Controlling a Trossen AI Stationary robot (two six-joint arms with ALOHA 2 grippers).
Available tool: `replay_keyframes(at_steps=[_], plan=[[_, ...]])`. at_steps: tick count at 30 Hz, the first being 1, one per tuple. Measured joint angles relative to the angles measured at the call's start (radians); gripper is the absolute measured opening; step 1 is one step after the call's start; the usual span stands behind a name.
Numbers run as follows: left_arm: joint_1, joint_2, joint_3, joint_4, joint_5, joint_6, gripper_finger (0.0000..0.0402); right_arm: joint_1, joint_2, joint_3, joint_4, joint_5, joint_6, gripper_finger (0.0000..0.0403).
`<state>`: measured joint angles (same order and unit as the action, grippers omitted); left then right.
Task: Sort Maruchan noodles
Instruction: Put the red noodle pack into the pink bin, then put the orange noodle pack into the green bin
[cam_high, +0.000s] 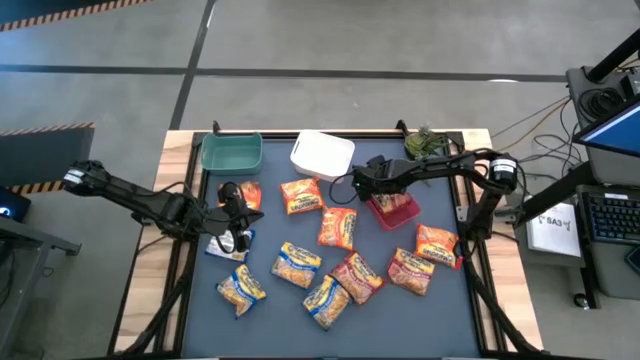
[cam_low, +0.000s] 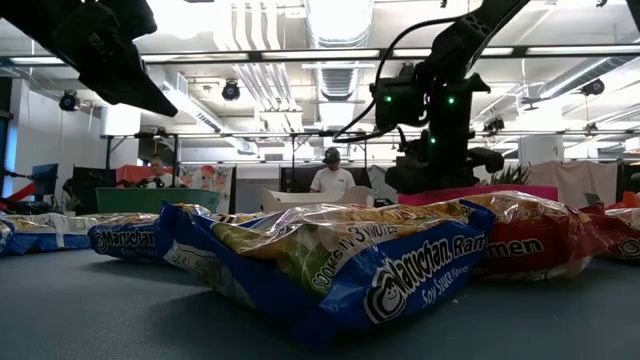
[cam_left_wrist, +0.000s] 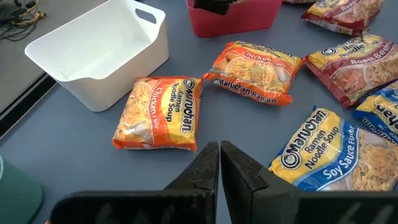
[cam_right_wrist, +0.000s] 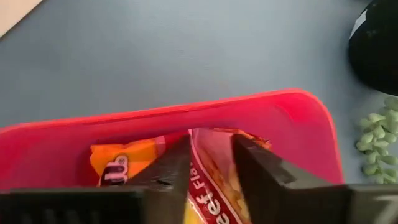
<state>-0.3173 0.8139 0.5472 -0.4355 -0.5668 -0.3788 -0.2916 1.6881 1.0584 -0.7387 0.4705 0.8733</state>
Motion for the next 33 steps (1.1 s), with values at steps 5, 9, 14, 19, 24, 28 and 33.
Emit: replay_keyframes(at_steps=[5, 9, 14, 19, 24, 28, 33], plan=[[0.000, 0.000, 0.000, 0.000, 0.000, 0.000, 0.0000, 0.001, -0.021, -0.001, -0.006, 0.000, -0.021, 0.0017], [0.000, 0.000, 0.000, 0.000, 0.000, 0.003, 0.0000, 0.019, -0.069, 0.001, -0.018, 0.000, -0.023, 0.0010], [0.000, 0.000, 0.000, 0.000, 0.000, 0.003, 0.0000, 0.057, -0.149, 0.002, -0.029, -0.029, -0.035, 0.0009], [0.000, 0.000, 0.000, 0.000, 0.000, 0.003, 0.0000, 0.119, -0.218, 0.002, -0.076, -0.049, -0.008, 0.0009], [0.000, 0.000, 0.000, 0.001, 0.000, 0.003, 0.0000, 0.176, -0.266, 0.001, -0.090, -0.042, 0.031, 0.0009], [0.000, 0.000, 0.000, 0.002, 0.000, 0.003, 0.0000, 0.189, -0.275, 0.000, -0.140, -0.060, 0.055, 0.0009], [0.000, 0.000, 0.000, 0.002, 0.000, 0.003, 0.0000, 0.190, -0.274, 0.000, -0.139, -0.051, 0.068, 0.0020]])
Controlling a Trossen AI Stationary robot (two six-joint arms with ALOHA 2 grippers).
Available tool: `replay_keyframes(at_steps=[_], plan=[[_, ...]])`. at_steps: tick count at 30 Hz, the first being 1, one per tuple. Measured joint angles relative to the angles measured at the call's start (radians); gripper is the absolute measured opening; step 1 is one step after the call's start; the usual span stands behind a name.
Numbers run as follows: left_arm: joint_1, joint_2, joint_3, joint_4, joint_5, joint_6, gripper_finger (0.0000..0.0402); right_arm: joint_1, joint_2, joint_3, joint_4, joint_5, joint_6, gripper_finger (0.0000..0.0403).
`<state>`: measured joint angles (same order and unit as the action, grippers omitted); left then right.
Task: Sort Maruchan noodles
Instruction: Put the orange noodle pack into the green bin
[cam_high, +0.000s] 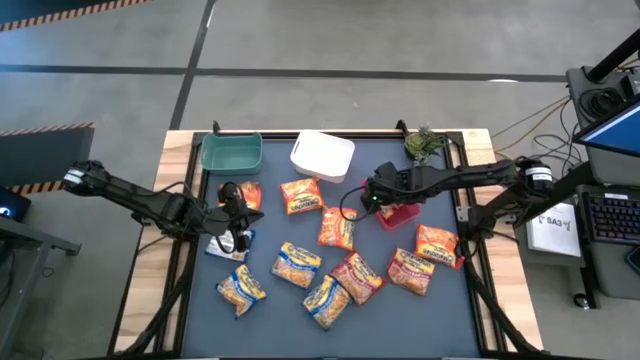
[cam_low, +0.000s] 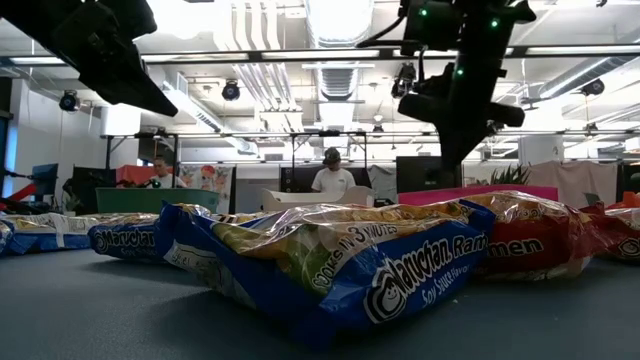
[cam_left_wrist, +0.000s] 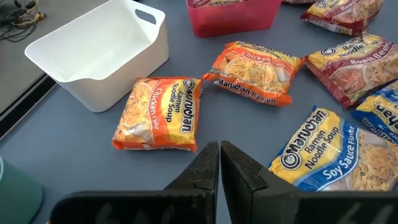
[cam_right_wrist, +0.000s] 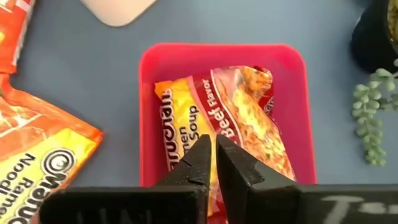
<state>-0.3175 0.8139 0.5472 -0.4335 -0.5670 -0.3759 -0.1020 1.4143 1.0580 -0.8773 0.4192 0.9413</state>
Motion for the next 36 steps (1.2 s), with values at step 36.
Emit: replay_keyframes(at_steps=[36], plan=[[0.012, 0.270, 0.036, 0.390, 0.079, -0.099, 0.0000, 0.380, -0.341, -0.446, 1.031, 0.045, -0.846, 0.0027]])
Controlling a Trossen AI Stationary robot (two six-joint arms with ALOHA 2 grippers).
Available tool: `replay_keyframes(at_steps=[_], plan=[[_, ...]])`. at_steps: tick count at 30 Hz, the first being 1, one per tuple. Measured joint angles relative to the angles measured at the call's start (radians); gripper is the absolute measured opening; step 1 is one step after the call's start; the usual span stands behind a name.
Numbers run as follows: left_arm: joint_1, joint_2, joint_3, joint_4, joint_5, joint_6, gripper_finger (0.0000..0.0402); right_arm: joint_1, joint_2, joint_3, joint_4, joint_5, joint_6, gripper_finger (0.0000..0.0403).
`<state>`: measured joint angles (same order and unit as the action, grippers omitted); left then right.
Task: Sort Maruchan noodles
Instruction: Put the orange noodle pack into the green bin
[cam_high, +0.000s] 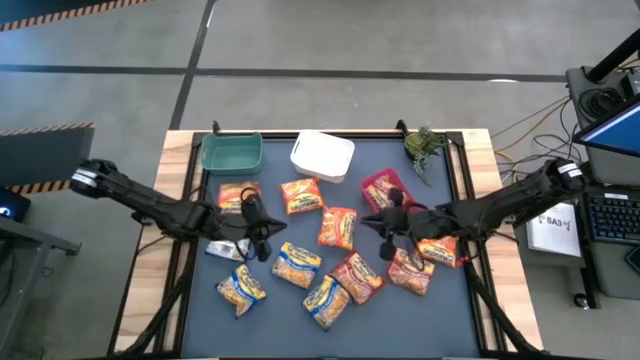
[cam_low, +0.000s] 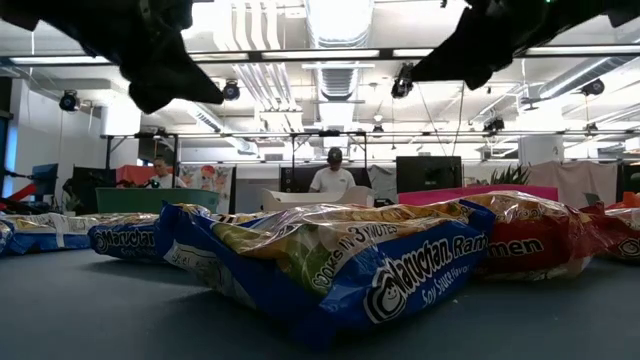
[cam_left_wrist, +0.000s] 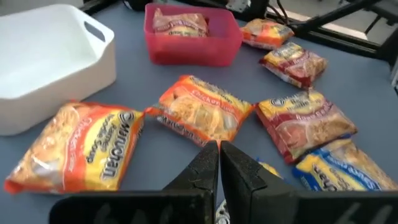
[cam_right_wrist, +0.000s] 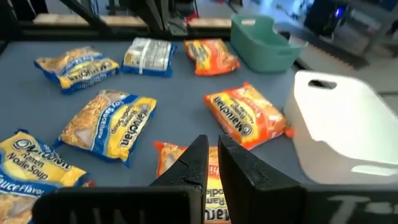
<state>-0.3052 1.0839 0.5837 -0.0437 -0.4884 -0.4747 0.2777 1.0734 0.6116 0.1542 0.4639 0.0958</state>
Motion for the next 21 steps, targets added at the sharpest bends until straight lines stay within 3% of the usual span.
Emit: replay_keyframes(at_steps=[4, 7, 11, 21], plan=[[0.036, 0.052, 0.067, -0.017, -0.018, 0.046, 0.0000, -0.021, -0.051, -0.046, 0.083, -0.012, -0.075, 0.0027], [0.060, 0.097, 0.134, -0.079, -0.009, 0.095, 0.0000, -0.049, -0.075, -0.086, 0.169, -0.082, -0.128, 0.0027], [0.093, 0.159, 0.207, -0.204, 0.069, 0.138, 0.0000, -0.092, -0.083, -0.136, 0.266, -0.131, -0.171, 0.0027], [0.237, 0.296, 0.367, -0.421, 0.241, 0.326, 0.0000, -0.231, -0.096, -0.145, 0.271, -0.177, -0.235, 0.0027]])
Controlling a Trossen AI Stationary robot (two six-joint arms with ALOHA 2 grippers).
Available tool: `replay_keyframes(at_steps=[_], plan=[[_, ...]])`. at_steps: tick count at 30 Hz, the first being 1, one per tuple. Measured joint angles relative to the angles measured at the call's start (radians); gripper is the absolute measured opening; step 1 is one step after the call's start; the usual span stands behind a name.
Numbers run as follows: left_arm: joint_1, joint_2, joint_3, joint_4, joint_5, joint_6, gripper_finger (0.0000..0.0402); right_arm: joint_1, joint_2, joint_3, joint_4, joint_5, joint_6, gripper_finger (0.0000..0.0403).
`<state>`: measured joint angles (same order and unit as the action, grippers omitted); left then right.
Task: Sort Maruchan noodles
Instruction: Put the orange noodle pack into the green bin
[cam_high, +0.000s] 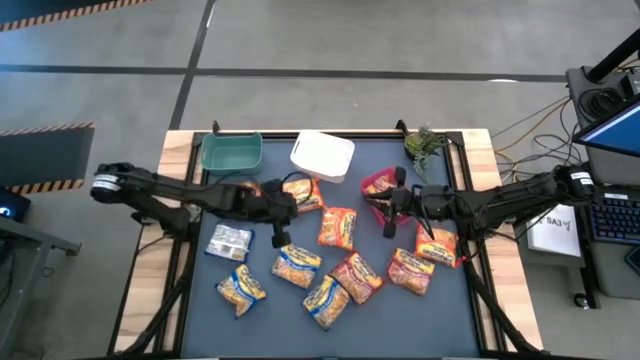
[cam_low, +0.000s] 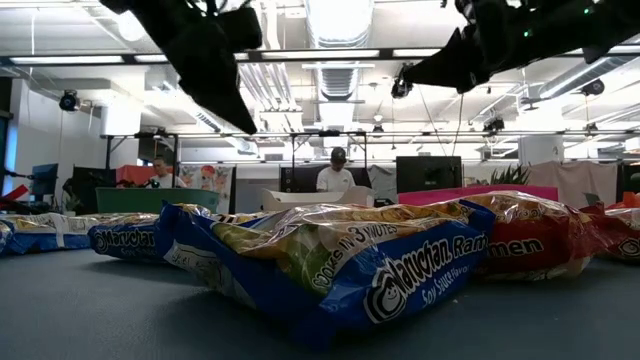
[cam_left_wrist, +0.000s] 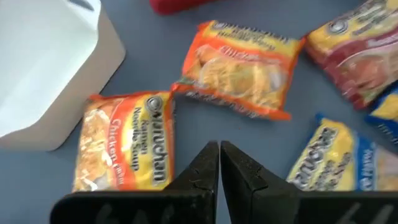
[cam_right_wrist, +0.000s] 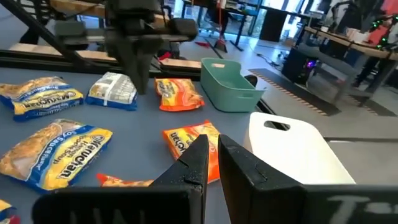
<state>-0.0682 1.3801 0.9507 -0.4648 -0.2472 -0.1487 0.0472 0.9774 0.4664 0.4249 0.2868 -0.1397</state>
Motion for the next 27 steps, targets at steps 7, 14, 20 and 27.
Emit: replay_keyframes(at_steps=[7, 14, 20, 27], plan=[[0.018, 0.022, 0.013, -0.024, 0.022, -0.019, 0.0049, -0.035, -0.022, 0.000, -0.015, -0.137, 0.023, 0.0027], [0.017, 0.035, 0.002, -0.018, -0.094, -0.066, 0.0144, -0.034, -0.031, 0.000, -0.026, -0.217, 0.055, 0.0027], [0.017, 0.103, -0.030, 0.036, -0.110, -0.006, 0.0199, -0.032, -0.039, 0.000, -0.030, -0.217, 0.095, 0.0027], [0.017, 0.234, -0.032, 0.037, -0.162, 0.047, 0.0206, -0.032, -0.040, 0.000, -0.069, -0.218, 0.106, 0.0027]])
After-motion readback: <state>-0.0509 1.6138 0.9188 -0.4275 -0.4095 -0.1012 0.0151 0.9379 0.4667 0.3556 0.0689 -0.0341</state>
